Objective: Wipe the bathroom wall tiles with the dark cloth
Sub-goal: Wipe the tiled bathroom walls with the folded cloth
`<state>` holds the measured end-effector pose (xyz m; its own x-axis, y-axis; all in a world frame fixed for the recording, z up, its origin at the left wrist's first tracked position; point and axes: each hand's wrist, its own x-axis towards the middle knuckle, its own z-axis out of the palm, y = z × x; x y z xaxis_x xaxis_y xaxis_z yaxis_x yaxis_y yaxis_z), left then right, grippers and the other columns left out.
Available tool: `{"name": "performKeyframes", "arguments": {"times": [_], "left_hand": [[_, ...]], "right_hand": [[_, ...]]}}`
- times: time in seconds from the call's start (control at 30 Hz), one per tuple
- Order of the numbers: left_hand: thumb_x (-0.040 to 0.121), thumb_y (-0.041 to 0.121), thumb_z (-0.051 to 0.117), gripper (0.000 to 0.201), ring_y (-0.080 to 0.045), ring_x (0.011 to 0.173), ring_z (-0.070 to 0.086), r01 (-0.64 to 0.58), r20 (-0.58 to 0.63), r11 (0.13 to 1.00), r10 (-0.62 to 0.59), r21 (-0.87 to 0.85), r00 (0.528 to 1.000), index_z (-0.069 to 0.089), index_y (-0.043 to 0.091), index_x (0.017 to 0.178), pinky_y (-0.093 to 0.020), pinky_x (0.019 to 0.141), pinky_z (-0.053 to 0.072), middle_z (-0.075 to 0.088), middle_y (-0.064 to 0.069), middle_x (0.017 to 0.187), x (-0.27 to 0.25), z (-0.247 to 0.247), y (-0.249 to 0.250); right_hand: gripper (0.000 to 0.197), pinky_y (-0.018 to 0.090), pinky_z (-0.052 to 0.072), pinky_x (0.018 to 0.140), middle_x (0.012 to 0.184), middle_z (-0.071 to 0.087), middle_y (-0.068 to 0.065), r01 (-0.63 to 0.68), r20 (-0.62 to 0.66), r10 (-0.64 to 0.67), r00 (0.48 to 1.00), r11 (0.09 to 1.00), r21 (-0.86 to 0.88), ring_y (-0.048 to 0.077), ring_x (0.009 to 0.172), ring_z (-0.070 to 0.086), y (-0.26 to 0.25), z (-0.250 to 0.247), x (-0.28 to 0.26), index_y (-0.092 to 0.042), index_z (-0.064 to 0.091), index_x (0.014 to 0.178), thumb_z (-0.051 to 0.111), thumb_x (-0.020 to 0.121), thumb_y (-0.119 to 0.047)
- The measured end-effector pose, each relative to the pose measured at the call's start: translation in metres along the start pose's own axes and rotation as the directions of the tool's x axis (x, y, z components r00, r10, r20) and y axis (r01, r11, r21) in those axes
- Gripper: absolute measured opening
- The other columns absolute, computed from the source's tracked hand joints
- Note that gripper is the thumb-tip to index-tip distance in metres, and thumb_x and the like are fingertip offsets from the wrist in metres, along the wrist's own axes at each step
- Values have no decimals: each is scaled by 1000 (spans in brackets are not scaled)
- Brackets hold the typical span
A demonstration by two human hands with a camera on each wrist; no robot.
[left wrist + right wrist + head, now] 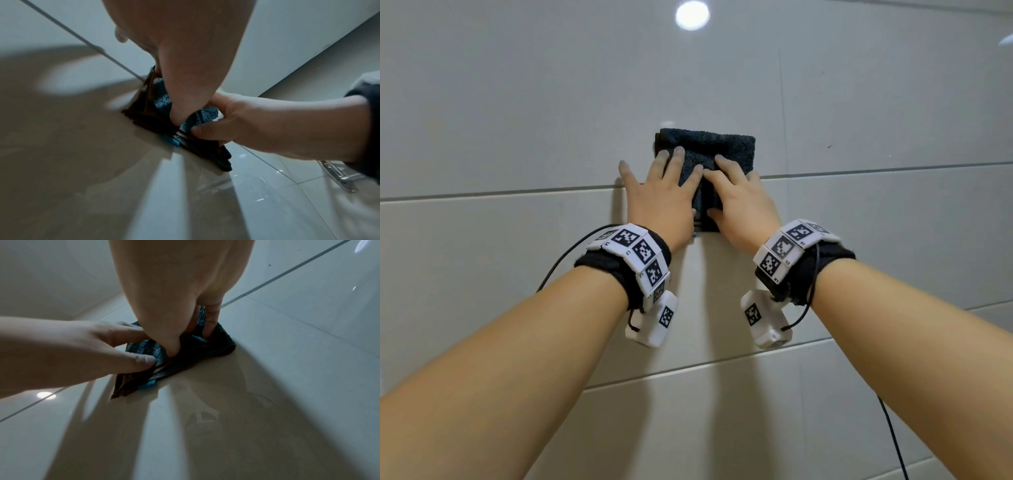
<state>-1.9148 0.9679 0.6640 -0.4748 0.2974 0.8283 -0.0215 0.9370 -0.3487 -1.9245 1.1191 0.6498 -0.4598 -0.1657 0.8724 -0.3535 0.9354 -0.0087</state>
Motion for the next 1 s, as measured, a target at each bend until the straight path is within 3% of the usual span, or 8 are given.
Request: {"name": "performKeyframes", "arguments": {"times": [0.13, 0.4, 0.77, 1.0], "left_hand": [[97, 49, 49, 71, -25, 152, 6, -7, -19, 1000, 7, 5, 1000, 14, 33, 156, -73, 109, 15, 4, -7, 166, -6, 3, 12], [98, 46, 46, 69, -27, 152, 3, -36, -3, 999, 36, -6, 999, 12, 32, 157, -74, 110, 12, 0, -8, 166, -8, 11, 56], [97, 39, 46, 68, -32, 150, 10, -6, 27, 1000, 5, 22, 1000, 16, 28, 157, -71, 112, 10, 5, -13, 165, 2, 6, 154], [95, 39, 49, 69, -31, 149, 16, 22, -4, 999, -22, 35, 1000, 20, 29, 157, -70, 111, 13, 11, -12, 165, 22, 4, 207]], "right_hand": [[64, 45, 50, 85, 160, 20, -4, -7, 23, 7, 1000, 1000, -1, 33, 119, 40, 9, 0, -8, -29, 35, 148, 62, 91, -21], [62, 44, 52, 79, 160, 18, -6, -12, 46, 13, 999, 999, -33, 31, 119, 39, 49, 0, -32, -30, 34, 147, 61, 92, -24], [63, 44, 53, 75, 160, 17, -8, 65, 85, -60, 995, 996, -55, 28, 115, 39, 145, -14, -57, -31, 34, 147, 62, 90, -23], [64, 38, 50, 73, 161, 16, -8, 129, 67, -126, 990, 991, -34, 26, 117, 39, 206, -29, -62, -30, 33, 148, 63, 91, -29]]}}
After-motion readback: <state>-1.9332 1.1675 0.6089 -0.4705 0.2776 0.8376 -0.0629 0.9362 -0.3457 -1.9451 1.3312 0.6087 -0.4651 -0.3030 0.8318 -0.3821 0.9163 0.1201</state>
